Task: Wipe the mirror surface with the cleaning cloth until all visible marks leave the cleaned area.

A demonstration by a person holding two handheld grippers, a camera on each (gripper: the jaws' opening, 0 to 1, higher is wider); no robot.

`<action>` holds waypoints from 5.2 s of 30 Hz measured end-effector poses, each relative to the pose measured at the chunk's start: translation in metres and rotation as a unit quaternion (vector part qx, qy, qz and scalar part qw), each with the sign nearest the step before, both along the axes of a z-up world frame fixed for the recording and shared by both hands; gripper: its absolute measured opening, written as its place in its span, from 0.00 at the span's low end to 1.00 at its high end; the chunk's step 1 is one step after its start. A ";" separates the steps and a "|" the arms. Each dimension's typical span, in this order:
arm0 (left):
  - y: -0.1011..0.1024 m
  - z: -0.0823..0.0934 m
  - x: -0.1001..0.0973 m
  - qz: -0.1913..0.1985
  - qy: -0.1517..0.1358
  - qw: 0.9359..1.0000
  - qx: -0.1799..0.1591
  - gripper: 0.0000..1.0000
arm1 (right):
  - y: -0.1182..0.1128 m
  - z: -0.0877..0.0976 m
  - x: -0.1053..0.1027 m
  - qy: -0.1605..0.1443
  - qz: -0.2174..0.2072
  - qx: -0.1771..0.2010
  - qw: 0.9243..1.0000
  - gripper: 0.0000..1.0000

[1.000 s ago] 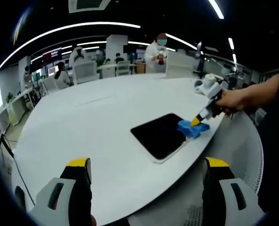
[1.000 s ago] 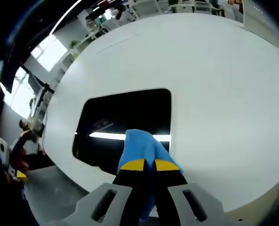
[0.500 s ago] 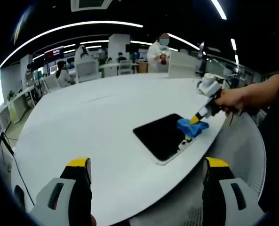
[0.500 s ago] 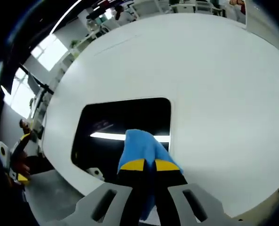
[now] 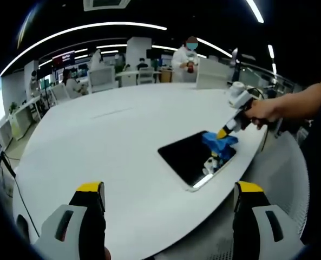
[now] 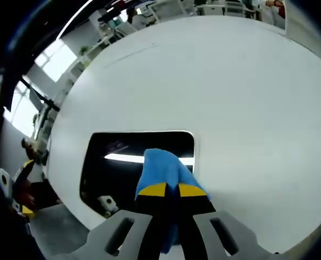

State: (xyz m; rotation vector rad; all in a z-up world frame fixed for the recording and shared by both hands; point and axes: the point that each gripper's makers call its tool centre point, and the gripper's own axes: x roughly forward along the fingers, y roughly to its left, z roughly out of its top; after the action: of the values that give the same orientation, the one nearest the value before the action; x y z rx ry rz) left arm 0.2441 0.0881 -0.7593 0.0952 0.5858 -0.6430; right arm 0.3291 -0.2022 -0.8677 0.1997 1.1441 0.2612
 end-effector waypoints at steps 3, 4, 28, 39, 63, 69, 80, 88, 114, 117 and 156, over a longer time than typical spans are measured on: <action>0.001 -0.001 0.002 -0.001 0.003 1.000 0.001 0.99 | -0.002 0.000 0.008 0.000 -0.001 -0.002 1.000 0.01; 0.001 -0.002 0.003 -0.002 0.004 1.000 0.001 0.99 | -0.002 0.000 0.010 0.000 -0.002 -0.001 1.000 0.01; 0.001 -0.003 0.011 -0.003 0.012 1.000 0.005 0.99 | -0.008 -0.001 0.058 -0.004 -0.006 -0.005 1.000 0.01; 0.003 -0.005 0.010 -0.001 0.014 1.000 0.007 0.99 | -0.009 -0.004 0.062 -0.008 -0.012 0.000 1.000 0.01; -0.004 -0.004 0.014 -0.007 0.010 1.000 0.002 0.99 | -0.069 0.018 0.036 -0.035 -0.035 -0.010 0.999 0.01; -0.005 -0.004 0.013 -0.007 0.009 1.000 0.002 0.99 | -0.095 0.021 0.029 -0.036 -0.047 -0.019 0.998 0.02; -0.008 -0.003 0.009 -0.009 0.009 1.000 0.002 0.99 | -0.100 0.019 0.031 -0.039 -0.037 -0.022 0.998 0.02; -0.006 -0.004 0.007 -0.008 0.011 1.000 0.004 0.99 | -0.097 0.007 0.031 -0.036 -0.022 -0.034 0.999 0.02; -0.009 -0.011 -0.002 -0.014 0.032 0.999 0.003 0.99 | -0.091 0.007 0.025 -0.043 0.037 -0.014 0.998 0.14; -0.010 -0.012 -0.004 -0.018 0.034 0.999 0.005 0.99 | -0.087 0.020 0.022 -0.076 0.081 -0.013 0.994 0.14; -0.015 -0.012 -0.019 0.009 0.021 0.999 -0.027 0.99 | -0.117 0.073 -0.077 -0.289 0.126 -0.016 0.949 1.00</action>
State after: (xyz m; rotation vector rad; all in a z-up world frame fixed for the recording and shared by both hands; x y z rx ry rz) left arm 0.2250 0.0731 -0.7713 0.0255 0.6079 -0.6452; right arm 0.2518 -0.3188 -0.7951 -0.0566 0.5856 0.4912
